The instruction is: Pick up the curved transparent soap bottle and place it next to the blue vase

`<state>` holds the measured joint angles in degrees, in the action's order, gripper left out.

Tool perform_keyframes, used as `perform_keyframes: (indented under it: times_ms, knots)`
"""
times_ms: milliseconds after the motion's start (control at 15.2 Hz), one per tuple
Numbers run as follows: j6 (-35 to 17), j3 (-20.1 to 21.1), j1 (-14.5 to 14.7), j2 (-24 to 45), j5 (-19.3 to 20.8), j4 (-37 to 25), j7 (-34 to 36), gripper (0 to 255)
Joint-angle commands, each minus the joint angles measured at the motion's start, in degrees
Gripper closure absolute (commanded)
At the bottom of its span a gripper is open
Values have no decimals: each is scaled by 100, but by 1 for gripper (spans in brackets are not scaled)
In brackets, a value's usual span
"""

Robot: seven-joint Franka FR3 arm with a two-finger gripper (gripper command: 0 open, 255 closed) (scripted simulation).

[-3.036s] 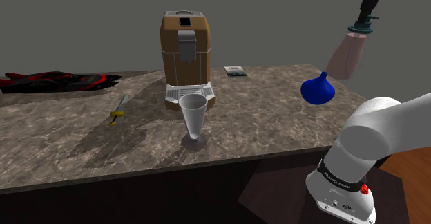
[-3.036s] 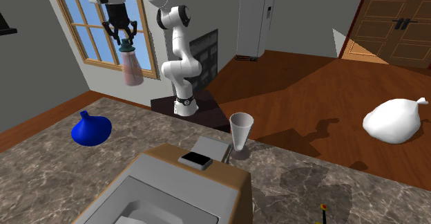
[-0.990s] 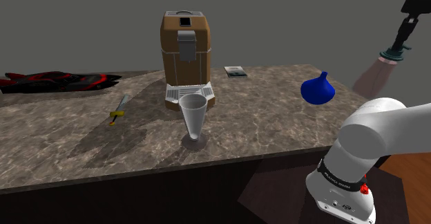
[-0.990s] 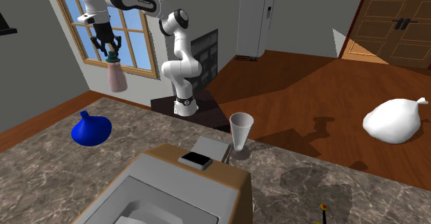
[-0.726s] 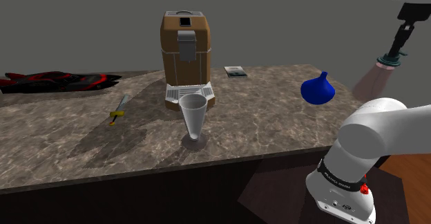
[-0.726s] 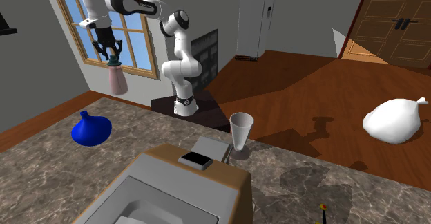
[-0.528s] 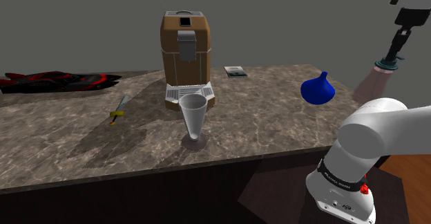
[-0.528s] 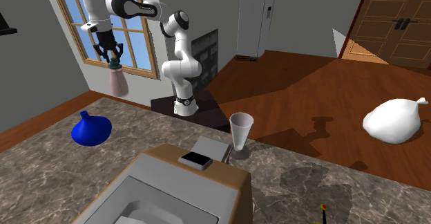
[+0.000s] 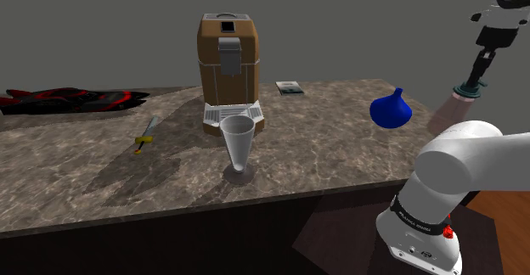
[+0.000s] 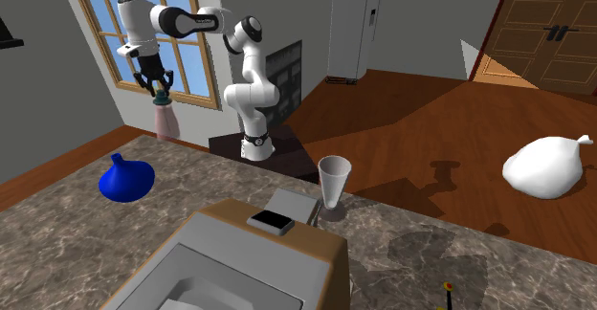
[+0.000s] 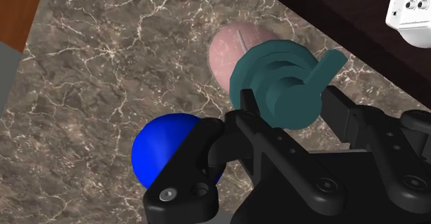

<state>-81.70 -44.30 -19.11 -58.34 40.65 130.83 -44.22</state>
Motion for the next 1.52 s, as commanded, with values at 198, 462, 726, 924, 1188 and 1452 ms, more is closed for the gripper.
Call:
perform_keyframes:
  times_ms: [198,462,726,924,1188,1452]
  knots:
    - [-279,-185,-68,-121,175,377,68,255]
    - [-502,-351,-116,-194,325,657,121,255]
    - [-729,-534,-159,-250,487,921,175,255]
    - [-902,-682,-188,-279,618,1108,214,255]
    - [-1138,-897,-219,-300,803,1341,269,255]
    - [-1234,-988,-229,-303,881,1430,291,255]
